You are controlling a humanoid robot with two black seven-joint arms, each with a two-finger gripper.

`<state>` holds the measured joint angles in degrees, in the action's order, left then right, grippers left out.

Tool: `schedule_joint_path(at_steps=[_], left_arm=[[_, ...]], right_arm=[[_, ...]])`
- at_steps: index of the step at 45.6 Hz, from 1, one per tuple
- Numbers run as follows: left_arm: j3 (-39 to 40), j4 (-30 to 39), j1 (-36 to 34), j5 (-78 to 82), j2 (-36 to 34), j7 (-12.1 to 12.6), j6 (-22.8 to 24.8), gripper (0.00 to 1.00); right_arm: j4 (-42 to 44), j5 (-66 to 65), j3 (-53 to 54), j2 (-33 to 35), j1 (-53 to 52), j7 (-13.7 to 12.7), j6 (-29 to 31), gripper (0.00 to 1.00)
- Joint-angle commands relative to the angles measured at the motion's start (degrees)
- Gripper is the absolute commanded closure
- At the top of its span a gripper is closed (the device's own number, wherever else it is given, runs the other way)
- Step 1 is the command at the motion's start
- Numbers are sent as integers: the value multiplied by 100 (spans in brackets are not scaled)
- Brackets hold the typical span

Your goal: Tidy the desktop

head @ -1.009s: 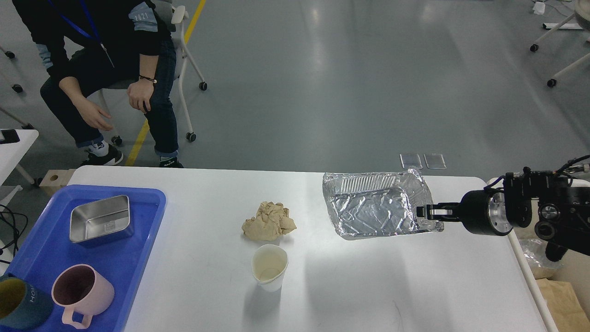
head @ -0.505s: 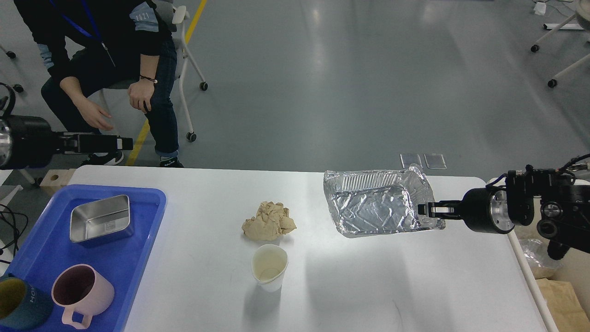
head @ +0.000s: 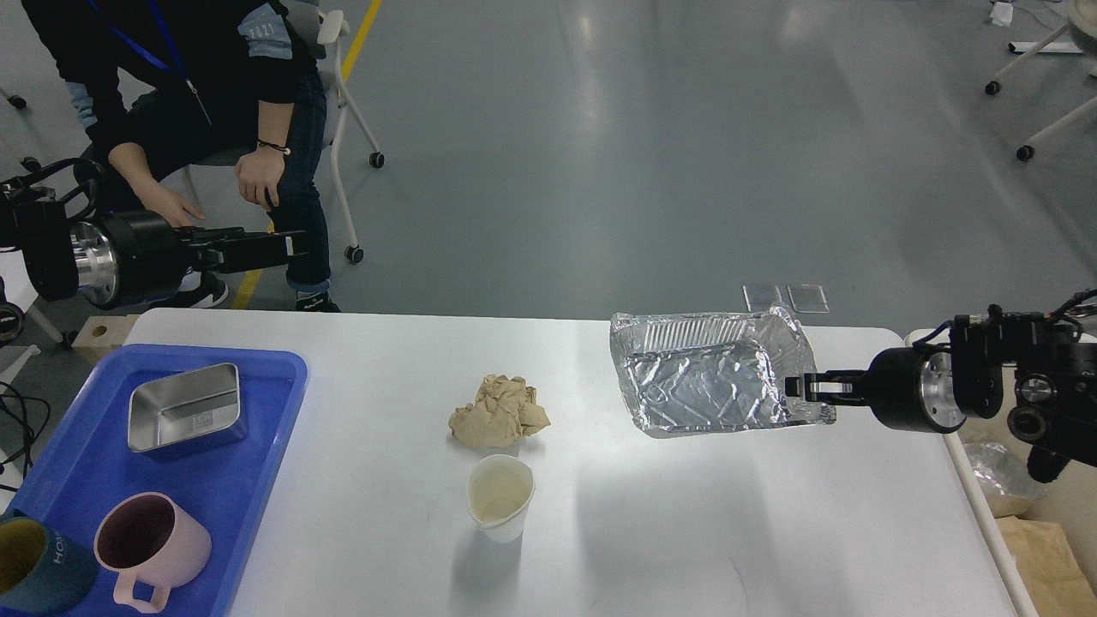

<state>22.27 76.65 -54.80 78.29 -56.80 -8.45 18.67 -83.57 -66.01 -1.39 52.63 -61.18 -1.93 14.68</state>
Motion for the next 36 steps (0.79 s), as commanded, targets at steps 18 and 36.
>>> schedule_joint_path(at_steps=[18,36], left_arm=[[-680,526,180,-33,-174,-184,-637,3],[-1049,649,1225,-7,-499,-175,-574,3]], right_arm=[[-1,0,7,80,0,0,0,100],[-1,0,7,72,9,0,0,100]])
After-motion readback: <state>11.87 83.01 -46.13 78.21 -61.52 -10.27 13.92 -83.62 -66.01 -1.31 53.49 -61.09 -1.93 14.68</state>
